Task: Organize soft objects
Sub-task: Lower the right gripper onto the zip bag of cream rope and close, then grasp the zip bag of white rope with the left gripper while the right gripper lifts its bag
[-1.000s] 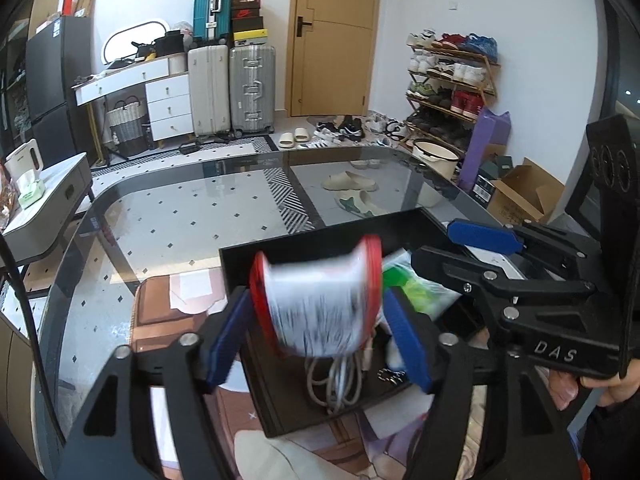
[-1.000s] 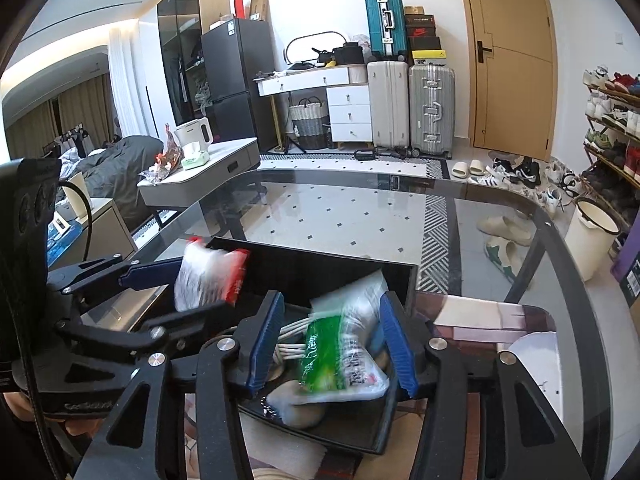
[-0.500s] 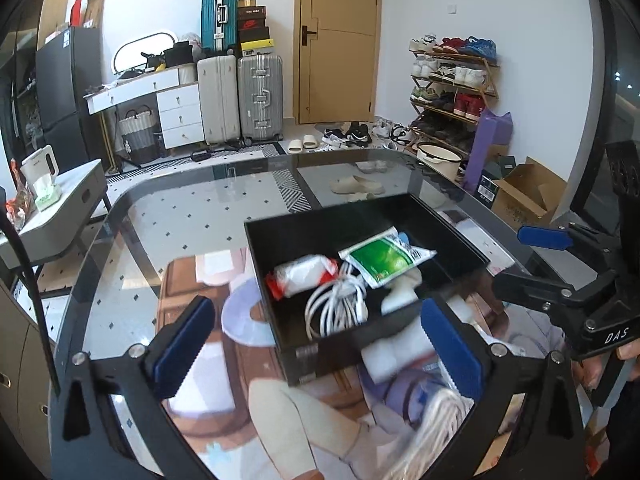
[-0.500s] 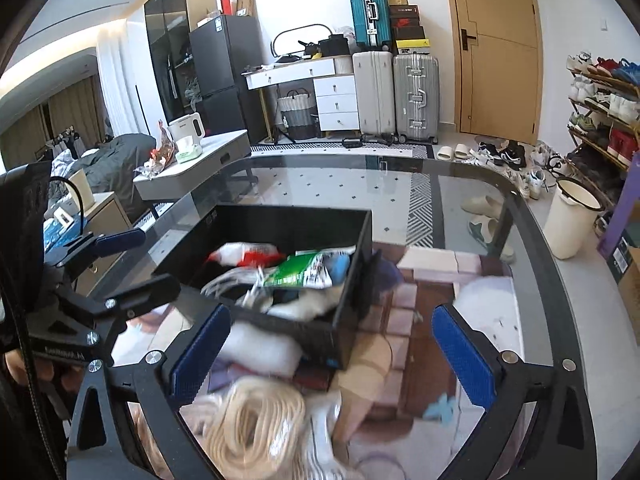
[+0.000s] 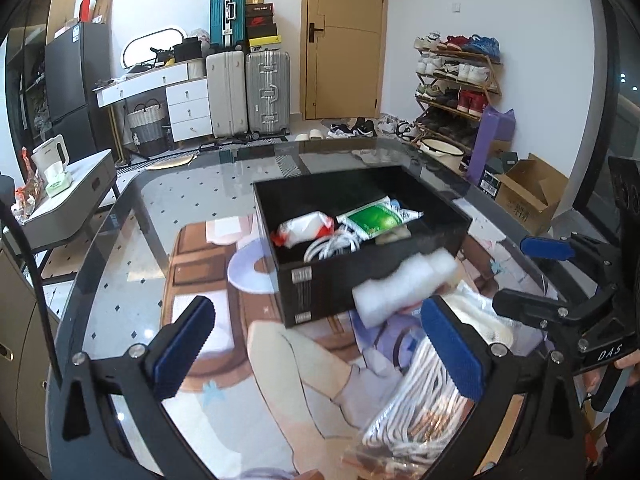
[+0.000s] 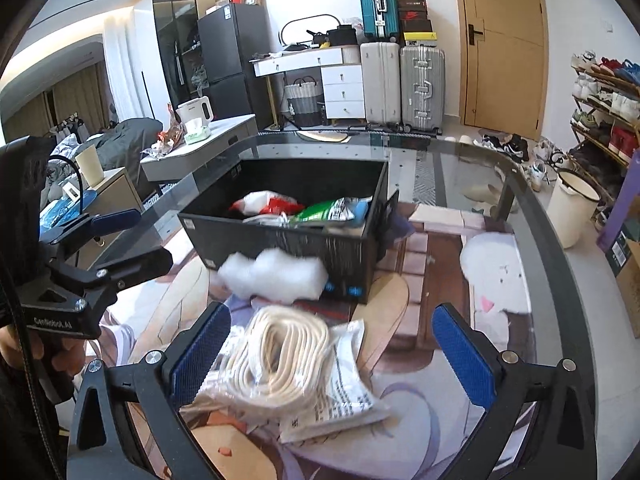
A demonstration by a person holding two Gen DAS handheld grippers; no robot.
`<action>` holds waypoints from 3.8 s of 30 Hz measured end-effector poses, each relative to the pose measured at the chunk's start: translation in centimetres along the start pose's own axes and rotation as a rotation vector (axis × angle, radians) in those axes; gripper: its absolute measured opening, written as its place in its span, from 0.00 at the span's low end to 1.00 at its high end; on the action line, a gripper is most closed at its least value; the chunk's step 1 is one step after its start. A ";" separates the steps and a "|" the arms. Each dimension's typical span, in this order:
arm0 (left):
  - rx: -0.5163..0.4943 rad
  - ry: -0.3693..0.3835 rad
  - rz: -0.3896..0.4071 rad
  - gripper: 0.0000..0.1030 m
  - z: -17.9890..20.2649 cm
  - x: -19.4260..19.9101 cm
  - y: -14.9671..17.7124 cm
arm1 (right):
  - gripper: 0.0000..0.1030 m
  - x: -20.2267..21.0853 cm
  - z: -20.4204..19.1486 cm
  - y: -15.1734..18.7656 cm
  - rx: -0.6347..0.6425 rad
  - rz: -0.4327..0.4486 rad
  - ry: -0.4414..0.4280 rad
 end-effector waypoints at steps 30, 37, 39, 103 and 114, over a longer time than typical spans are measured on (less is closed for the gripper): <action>0.017 0.008 -0.053 1.00 0.5 -0.1 3.5 | 0.99 -1.6 -1.0 1.6 -0.063 -0.049 -0.052; 0.035 0.003 -0.039 1.00 -0.4 0.4 3.4 | 0.99 -2.0 -1.9 1.9 -0.044 -0.062 -0.088; 0.046 0.001 -0.036 1.00 -0.7 0.5 3.3 | 0.98 -2.0 -2.1 1.9 -0.048 -0.064 -0.101; -0.208 0.206 -0.194 0.63 6.4 -1.7 5.1 | 0.39 -0.7 -1.0 2.6 -0.041 -0.101 -0.177; -0.161 0.252 -0.163 0.39 5.6 -0.9 4.6 | 0.39 -0.1 -1.1 2.6 -0.023 -0.102 -0.179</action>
Point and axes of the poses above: each gripper's, at about its wrist camera, not at the fingertips, and x roughly against the way its jaws point, z to its right, y to its underside, the point moved 3 cm from there along -x, roughly the way its jaws point
